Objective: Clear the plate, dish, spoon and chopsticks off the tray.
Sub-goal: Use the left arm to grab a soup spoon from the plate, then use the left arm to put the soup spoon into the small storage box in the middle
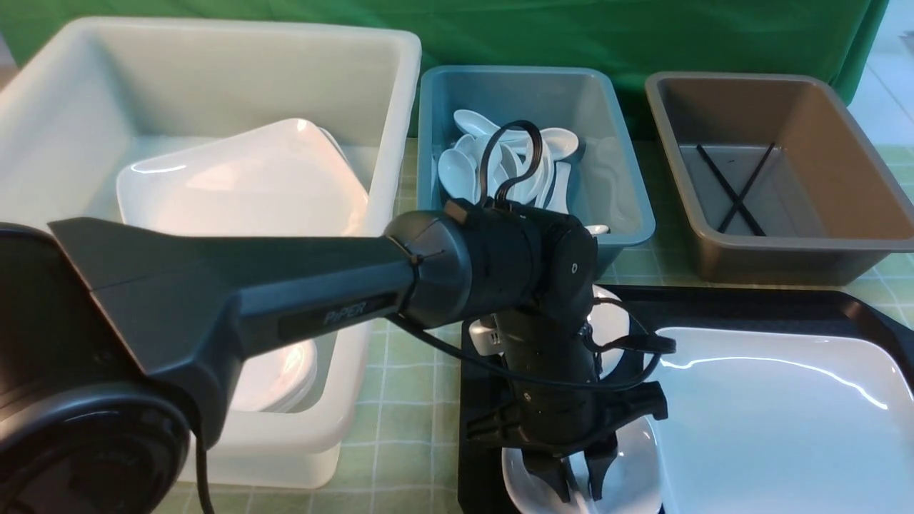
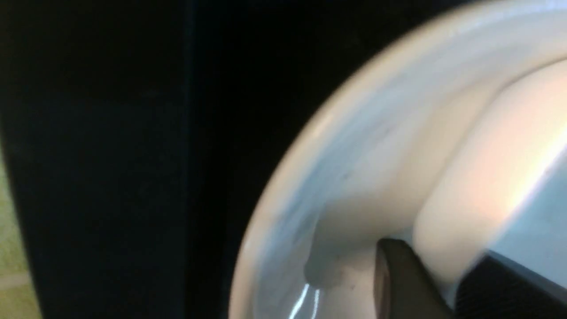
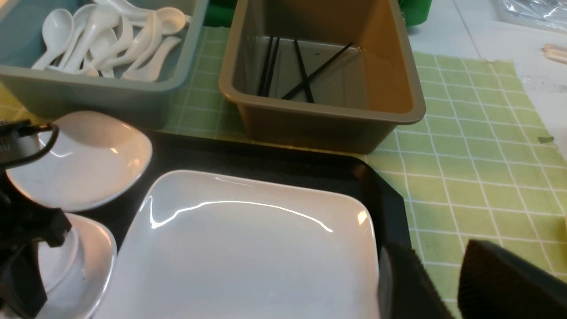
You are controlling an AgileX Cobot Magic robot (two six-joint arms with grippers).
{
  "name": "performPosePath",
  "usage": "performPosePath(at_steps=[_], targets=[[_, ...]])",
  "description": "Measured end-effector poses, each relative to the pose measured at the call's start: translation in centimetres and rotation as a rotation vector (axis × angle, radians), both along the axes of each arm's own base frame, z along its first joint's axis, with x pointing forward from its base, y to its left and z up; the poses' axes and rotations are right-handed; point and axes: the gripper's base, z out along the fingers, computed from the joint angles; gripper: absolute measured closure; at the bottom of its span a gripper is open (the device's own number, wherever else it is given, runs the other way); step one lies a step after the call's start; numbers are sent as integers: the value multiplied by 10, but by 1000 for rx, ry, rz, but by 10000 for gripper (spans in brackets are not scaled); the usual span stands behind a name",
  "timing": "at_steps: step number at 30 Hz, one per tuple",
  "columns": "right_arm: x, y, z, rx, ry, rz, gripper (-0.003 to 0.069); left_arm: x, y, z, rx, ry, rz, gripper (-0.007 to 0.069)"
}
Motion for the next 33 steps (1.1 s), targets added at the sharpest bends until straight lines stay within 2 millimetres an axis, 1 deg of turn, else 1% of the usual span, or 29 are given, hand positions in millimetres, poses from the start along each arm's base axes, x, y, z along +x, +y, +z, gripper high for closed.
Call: performPosePath(at_steps=[1, 2, 4, 5, 6, 7, 8, 10, 11, 12, 13, 14, 15, 17, 20, 22, 24, 25, 26, 29, 31, 32, 33], targets=[[0, 0, 0, 0, 0, 0, 462, 0, 0, 2, -4, -4, -11, 540], [0, 0, 0, 0, 0, 0, 458, 0, 0, 5, -12, -17, -33, 571], [0, 0, 0, 0, 0, 0, 452, 1, 2, 18, -46, -59, -60, 575], [0, 0, 0, 0, 0, 0, 451, 1, 2, 18, -47, -60, -61, 575], [0, 0, 0, 0, 0, 0, 448, 3, 5, 29, -72, -88, -66, 575], [0, 0, 0, 0, 0, 0, 447, 4, 7, 35, -87, -105, -69, 575], [0, 0, 0, 0, 0, 0, 447, 5, 10, 46, -111, -130, -68, 575], [0, 0, 0, 0, 0, 0, 445, 14, 21, 74, -169, -187, -50, 575], [0, 0, 0, 0, 0, 0, 445, 21, 28, 91, -203, -221, -31, 575], [0, 0, 0, 0, 0, 0, 445, 25, 32, 99, -221, -241, -26, 575], [0, 0, 0, 0, 0, 0, 443, 34, 39, 116, -261, -277, 2, 575], [0, 0, 0, 0, 0, 0, 441, 52, 53, 144, -326, -348, 33, 575], [0, 0, 0, 0, 0, 0, 440, 62, 60, 157, -355, -386, 49, 575], [0, 0, 0, 0, -1, 0, 438, 81, 74, 178, -393, -455, 76, 575], [0, 0, 1, 1, -10, 1, 438, 104, 87, 192, -408, -513, 92, 575], [1, 0, 3, 2, -30, 2, 438, 126, 95, 192, -399, -541, 94, 575], [2, 0, 4, 3, -48, 3, 438, 144, 100, 183, -380, -534, 90, 575], [2, 0, 5, 3, -56, 3, 438, 159, 104, 171, -357, -522, 91, 575], [2, 0, 5, 3, -61, 4, 438, 166, 106, 168, -351, -531, 87, 575], [2, 1, 7, 4, -79, 5, 438, 191, 109, 143, -319, -537, 69, 575], [3, 1, 8, 5, -95, 6, 438, 204, 111, 128, -305, -554, 65, 575], [3, 1, 8, 6, -97, 6, 438, 205, 111, 128, -306, -560, 65, 575], [3, 1, 9, 6, -105, 6, 438, 213, 109, 118, -306, -575, 69, 573]])
